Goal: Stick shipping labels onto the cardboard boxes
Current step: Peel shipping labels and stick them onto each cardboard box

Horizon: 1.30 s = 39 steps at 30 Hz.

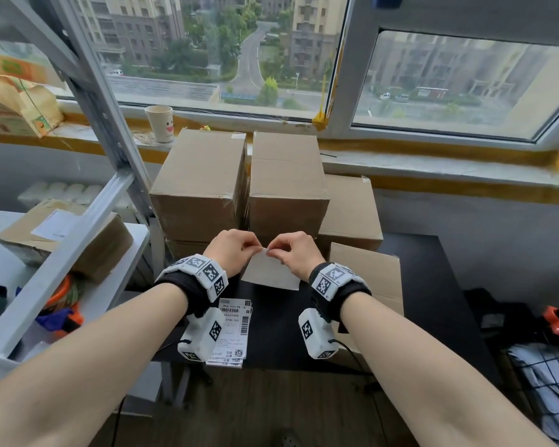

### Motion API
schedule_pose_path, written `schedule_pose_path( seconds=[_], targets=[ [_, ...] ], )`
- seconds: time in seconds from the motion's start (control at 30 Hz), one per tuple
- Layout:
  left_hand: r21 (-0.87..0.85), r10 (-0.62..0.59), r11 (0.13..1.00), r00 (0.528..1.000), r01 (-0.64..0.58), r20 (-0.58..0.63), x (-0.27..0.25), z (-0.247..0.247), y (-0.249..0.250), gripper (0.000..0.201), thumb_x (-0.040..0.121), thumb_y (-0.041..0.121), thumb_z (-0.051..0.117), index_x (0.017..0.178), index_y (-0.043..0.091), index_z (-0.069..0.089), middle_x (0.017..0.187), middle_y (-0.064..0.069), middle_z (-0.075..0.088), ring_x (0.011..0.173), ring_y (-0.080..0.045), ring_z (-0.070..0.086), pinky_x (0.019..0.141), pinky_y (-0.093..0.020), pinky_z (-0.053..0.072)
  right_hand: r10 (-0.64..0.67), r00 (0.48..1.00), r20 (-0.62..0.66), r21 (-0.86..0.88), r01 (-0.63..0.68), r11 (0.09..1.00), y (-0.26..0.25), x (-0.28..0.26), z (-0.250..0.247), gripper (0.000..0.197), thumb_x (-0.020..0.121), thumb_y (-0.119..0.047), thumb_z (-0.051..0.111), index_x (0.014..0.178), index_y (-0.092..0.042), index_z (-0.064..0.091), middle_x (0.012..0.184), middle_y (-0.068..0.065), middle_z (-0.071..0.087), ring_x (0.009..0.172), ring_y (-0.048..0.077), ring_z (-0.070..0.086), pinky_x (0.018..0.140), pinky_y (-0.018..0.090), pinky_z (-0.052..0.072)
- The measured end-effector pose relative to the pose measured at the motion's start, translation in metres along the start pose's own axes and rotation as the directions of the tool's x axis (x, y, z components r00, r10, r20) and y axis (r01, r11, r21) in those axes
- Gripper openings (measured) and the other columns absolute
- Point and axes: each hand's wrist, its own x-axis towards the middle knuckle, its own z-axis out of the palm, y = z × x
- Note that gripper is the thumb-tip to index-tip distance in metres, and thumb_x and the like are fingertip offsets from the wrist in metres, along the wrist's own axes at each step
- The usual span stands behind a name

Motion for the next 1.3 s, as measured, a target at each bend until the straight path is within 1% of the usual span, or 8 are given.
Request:
schedule_pose_path(
  seconds=[0.2,0.47,0.63,0.73,0.9,1.0,1.17,1.3],
  targets=[
    [-0.045,-0.039,0.998,0.998,0.038,-0.039,0.005,0.005,0.006,0.015,0.085,0.023,0.064,0.094,0.015,0.074,0.091,0.000,0.072,0.080,-0.009,0.059,0.079,-0.021,0.045,0.079,0.994,-0.072,0.095,-0.072,0.993,0.006,0.000,-0.002,0.006,0.087,-0.017,0.064,0.085,-0.014,0.068,0.074,0.006,0.067,0.073,0.023,0.066,0.082,0.042,0.055],
    [-0.094,-0.101,0.991,0.995,0.099,-0.019,0.001,0.015,0.013,0.014,0.087,0.018,0.059,0.093,0.010,0.069,0.089,-0.005,0.072,0.082,-0.013,0.063,0.072,-0.020,0.042,0.090,0.992,-0.093,0.201,-0.070,0.977,0.005,-0.005,0.000,0.009,0.086,-0.018,0.066,0.093,-0.016,0.071,0.080,0.004,0.069,0.073,0.016,0.065,0.080,0.034,0.056],
    [-0.152,-0.115,0.982,0.993,0.113,-0.004,-0.001,0.018,0.011,0.021,0.088,0.019,0.057,0.103,0.012,0.072,0.090,-0.006,0.074,0.087,-0.018,0.068,0.084,-0.033,0.054,0.072,0.993,-0.094,0.214,-0.051,0.976,0.003,-0.006,0.003,0.020,0.086,-0.012,0.065,0.105,-0.012,0.072,0.100,0.006,0.072,0.091,0.015,0.067,0.091,0.030,0.053],
    [-0.224,-0.145,0.965,0.989,0.139,-0.007,0.000,0.019,0.009,0.021,0.088,0.018,0.057,0.101,0.011,0.072,0.087,-0.007,0.074,0.082,-0.020,0.070,0.083,-0.037,0.056,0.092,0.991,-0.102,0.196,-0.071,0.978,0.002,-0.006,0.004,0.026,0.086,-0.015,0.066,0.112,-0.012,0.068,0.108,0.006,0.071,0.099,0.016,0.066,0.096,0.031,0.051],
    [-0.203,-0.145,0.971,0.987,0.129,-0.066,0.001,0.018,0.009,0.022,0.088,0.018,0.057,0.103,0.012,0.073,0.098,-0.005,0.073,0.094,-0.016,0.067,0.084,-0.025,0.050,0.175,0.970,-0.170,0.204,-0.139,0.969,0.001,-0.004,0.007,0.018,0.086,-0.024,0.066,0.098,-0.011,0.070,0.092,0.006,0.071,0.083,0.019,0.069,0.084,0.038,0.057],
    [-0.217,-0.157,0.967,0.984,0.136,-0.084,0.001,0.020,0.009,0.020,0.089,0.015,0.057,0.100,0.011,0.073,0.098,-0.006,0.073,0.093,-0.013,0.065,0.080,-0.020,0.044,0.235,0.968,-0.089,0.365,-0.188,0.912,-0.003,-0.006,0.009,0.024,0.087,-0.018,0.065,0.108,-0.004,0.068,0.104,0.012,0.069,0.087,0.019,0.068,0.081,0.032,0.058],
    [-0.257,-0.187,0.955,0.975,0.151,-0.121,0.002,0.022,0.011,0.020,0.088,0.018,0.059,0.103,0.011,0.072,0.096,-0.008,0.073,0.094,-0.017,0.067,0.082,-0.022,0.045,0.279,0.957,-0.079,0.473,-0.211,0.855,-0.004,-0.008,0.012,0.028,0.088,-0.010,0.063,0.115,-0.004,0.063,0.111,0.012,0.065,0.093,0.021,0.069,0.080,0.029,0.058],
    [-0.252,-0.177,0.958,0.976,0.140,-0.130,0.002,0.022,0.012,0.023,0.089,0.017,0.058,0.107,0.010,0.070,0.102,-0.008,0.072,0.098,-0.016,0.066,0.085,-0.022,0.045,0.338,0.929,-0.153,0.468,-0.233,0.852,-0.004,-0.009,0.011,0.013,0.087,-0.011,0.064,0.098,-0.004,0.063,0.094,0.011,0.066,0.078,0.019,0.070,0.070,0.026,0.059]
  ],
)
